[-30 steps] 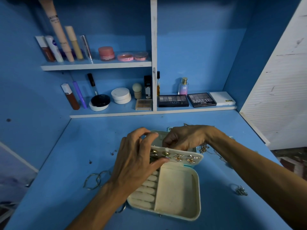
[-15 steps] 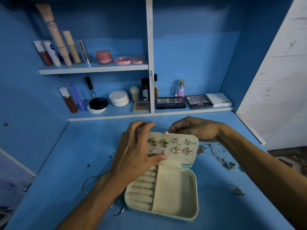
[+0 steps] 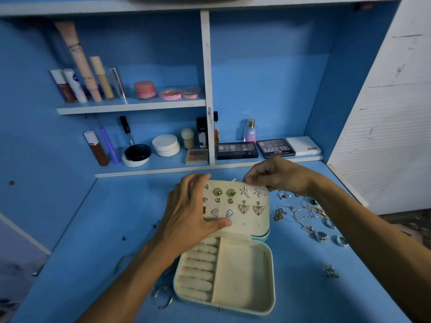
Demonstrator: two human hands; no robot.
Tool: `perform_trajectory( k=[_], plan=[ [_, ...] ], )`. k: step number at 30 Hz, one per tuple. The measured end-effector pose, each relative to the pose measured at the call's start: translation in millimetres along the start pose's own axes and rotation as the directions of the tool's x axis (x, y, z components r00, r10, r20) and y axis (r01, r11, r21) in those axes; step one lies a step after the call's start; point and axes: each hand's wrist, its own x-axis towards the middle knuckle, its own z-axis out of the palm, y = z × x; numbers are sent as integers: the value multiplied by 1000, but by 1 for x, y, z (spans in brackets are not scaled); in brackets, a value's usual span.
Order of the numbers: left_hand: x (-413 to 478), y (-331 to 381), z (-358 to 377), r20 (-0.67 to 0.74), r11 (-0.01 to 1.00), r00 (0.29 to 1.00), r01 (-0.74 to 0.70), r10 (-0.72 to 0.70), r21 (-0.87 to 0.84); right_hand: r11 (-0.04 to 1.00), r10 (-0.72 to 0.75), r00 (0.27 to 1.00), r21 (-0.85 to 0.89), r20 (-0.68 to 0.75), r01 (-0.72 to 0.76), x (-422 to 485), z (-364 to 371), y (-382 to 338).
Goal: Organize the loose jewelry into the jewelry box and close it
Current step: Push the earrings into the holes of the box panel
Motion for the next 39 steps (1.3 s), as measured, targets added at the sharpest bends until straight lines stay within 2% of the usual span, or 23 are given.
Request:
perform_trajectory(
  k=[10,19,27,32,35,39],
  plan=[
    [-16,-26,-12,-45,982,988,142,-149,-127,976,2,994,-215,-110,-26,4,9,8],
    [-22,-36,-13,-43,978,983,171,-178,-122,884,-47,987,-467,-156,-32,11,17,19],
    [-36,-54,-32,-100,968,970,208,-222,-139,839,-29,992,-543,-120,-42,12,19,17],
    [-49,-69,-43,-139,963,956,240,-257,-124,840,-105,975,-542,-198,-19,19,27,9],
    [-58,-77,-46,-186,958,942,260,-279,-117,844,-158,968,-535,-194,31,25,40,-1],
    [-75,-93,-50,-261,956,919,284,-294,-77,816,-234,967,-561,-98,141,37,72,-22]
  ],
)
